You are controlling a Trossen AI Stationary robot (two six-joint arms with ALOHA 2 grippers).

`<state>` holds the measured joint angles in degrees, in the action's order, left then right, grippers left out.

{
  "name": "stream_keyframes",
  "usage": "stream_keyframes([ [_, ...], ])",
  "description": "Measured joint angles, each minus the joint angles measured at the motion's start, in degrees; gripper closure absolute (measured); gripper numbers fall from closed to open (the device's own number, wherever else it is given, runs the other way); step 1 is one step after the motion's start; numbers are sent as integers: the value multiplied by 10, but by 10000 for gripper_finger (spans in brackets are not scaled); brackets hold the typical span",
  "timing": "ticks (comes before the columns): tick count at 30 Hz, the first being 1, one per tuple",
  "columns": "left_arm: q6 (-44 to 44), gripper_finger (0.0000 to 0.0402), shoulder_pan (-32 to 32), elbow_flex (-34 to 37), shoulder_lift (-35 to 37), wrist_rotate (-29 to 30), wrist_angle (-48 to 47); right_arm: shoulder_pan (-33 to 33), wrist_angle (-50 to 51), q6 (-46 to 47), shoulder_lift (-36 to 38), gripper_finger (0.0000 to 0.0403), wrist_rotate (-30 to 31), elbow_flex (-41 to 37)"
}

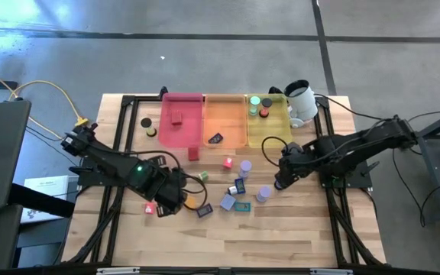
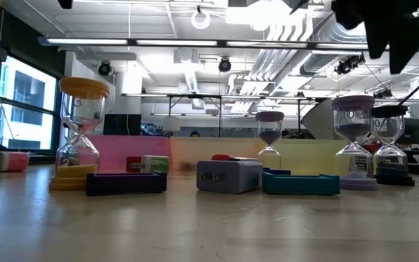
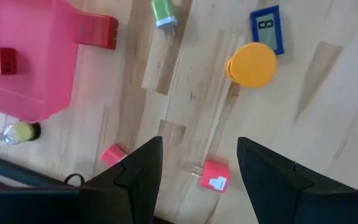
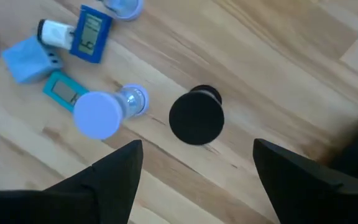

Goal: Pick & Place Office items
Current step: Put the right black hourglass into the yellow bin

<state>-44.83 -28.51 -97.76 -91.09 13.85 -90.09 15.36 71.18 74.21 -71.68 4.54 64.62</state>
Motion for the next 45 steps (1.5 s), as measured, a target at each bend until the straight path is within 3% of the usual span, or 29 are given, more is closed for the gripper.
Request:
stream_keyframes([
  [9, 85, 204, 0, 0, 29, 42, 0, -28, -50, 26, 0, 109, 3, -55],
  [23, 164, 204, 10, 5, 33, 78, 1, -30, -57, 39, -31, 109, -6, -59],
  [36, 162, 204, 12, 33, 49, 79, 0, -30, -70, 9, -139, 109, -21, -59],
  [45, 140, 204, 12, 54, 65, 78, 1, -34, -81, -22, -160, 109, -35, -59],
])
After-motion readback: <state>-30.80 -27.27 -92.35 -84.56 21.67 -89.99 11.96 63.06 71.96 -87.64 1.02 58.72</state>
